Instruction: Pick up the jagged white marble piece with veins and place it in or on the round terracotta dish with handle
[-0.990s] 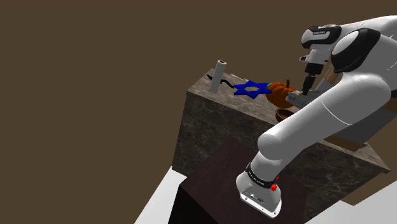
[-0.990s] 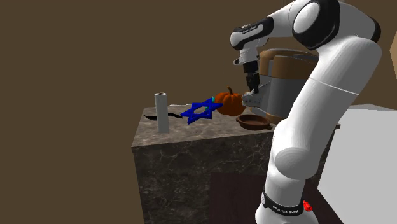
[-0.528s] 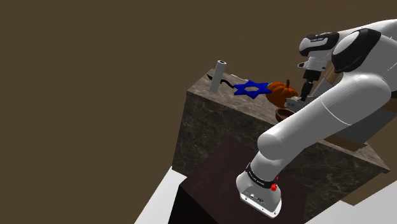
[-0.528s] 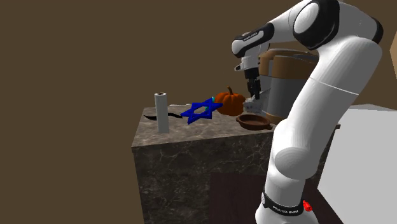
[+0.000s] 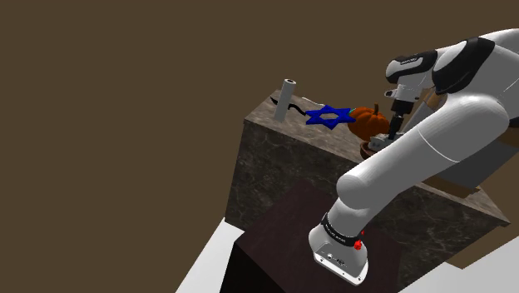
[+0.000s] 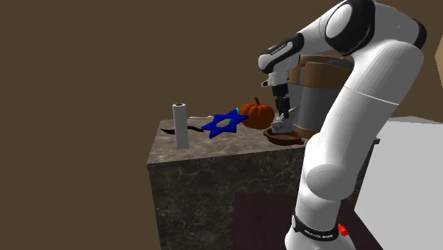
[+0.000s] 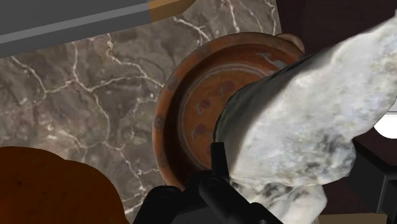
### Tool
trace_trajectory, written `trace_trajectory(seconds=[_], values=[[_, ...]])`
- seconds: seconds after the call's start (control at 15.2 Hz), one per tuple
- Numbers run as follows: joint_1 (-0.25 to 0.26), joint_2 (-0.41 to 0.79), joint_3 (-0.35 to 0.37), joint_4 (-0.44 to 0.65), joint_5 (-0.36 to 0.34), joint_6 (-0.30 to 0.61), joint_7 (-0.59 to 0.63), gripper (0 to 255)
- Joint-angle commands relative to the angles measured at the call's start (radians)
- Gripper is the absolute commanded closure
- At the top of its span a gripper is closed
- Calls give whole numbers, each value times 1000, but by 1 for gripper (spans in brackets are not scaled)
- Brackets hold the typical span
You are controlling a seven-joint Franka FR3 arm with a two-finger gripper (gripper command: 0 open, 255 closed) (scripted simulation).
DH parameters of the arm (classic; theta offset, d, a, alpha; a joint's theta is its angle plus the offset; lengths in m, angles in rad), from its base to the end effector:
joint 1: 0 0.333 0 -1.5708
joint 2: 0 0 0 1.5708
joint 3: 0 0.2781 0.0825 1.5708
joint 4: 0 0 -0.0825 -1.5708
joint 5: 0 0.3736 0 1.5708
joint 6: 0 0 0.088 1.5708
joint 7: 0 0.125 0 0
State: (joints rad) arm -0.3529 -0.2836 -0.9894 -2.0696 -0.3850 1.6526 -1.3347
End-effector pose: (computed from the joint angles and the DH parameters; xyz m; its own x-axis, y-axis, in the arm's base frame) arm 0.0504 -0.4754 0.4253 0.9735 0.1387 -0.1817 0.0994 -0.9726 -0.2100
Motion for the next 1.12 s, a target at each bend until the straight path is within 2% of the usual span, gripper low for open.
trace_trajectory(seconds=[0.0,0.4,0.46,0.79,1.06], values=[[1,3,-3,-5,1,9,0,255],[1,3,-3,-5,1,9,0,255],[1,3,-3,-5,1,9,0,0],[1,3,-3,-5,1,9,0,0],[22,39,6,135,39,-105,-27,0]])
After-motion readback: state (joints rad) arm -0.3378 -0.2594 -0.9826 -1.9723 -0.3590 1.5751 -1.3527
